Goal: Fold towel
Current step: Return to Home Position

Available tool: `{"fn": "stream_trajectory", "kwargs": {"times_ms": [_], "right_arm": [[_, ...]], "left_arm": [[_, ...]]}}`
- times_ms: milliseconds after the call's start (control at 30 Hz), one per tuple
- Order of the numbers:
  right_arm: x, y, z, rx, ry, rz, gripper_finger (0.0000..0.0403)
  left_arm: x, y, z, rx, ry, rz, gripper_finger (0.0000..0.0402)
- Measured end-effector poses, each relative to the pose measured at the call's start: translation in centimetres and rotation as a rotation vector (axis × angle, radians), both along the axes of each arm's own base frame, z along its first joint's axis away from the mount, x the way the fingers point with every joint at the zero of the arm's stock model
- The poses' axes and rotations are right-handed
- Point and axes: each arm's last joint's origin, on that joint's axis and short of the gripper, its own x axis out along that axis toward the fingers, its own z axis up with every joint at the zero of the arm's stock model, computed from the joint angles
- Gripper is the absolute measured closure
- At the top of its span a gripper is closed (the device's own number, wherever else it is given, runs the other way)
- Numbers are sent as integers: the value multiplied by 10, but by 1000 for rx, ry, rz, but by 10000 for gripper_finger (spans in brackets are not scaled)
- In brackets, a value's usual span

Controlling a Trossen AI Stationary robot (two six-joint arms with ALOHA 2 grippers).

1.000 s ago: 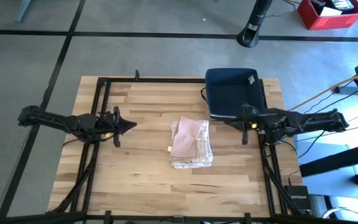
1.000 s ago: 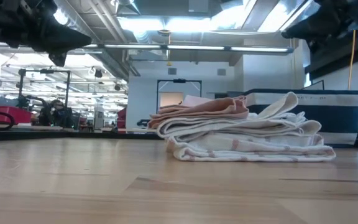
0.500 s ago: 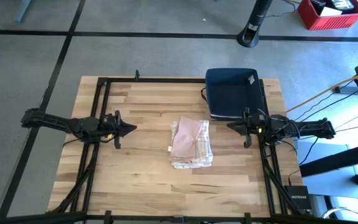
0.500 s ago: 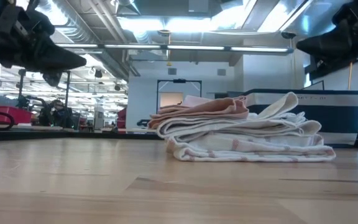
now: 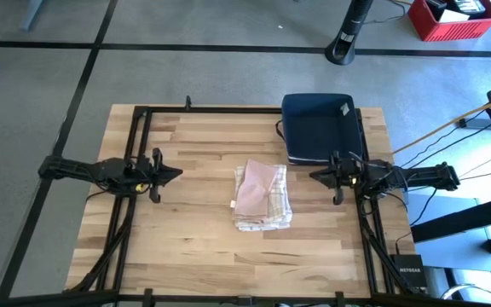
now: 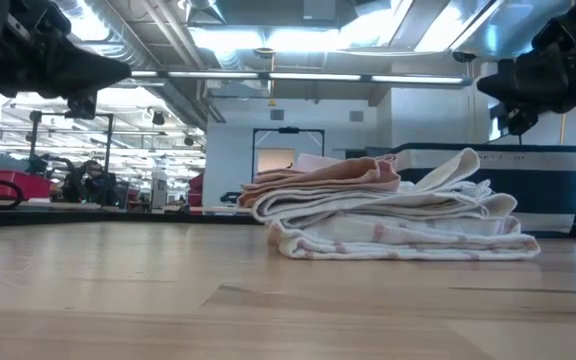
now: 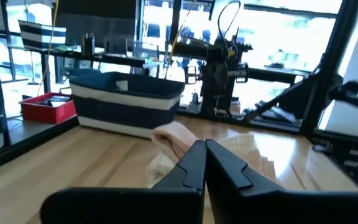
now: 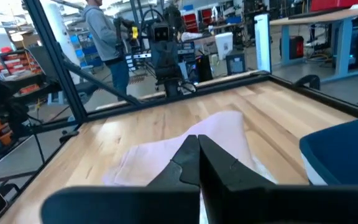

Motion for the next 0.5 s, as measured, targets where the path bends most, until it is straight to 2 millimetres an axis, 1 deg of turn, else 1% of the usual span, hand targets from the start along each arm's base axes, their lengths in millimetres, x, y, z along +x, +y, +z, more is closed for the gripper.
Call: {"fn": "stream_trajectory", "kwargs": {"times_ms": [300,500], "right_arm": [[0,0,-1,0,7,2,376],[0,0,-1,0,7,2,374]], "left_arm": [[0,0,-1,-12,6,0,402],[0,0,-1,-12,6,0,401]]}}
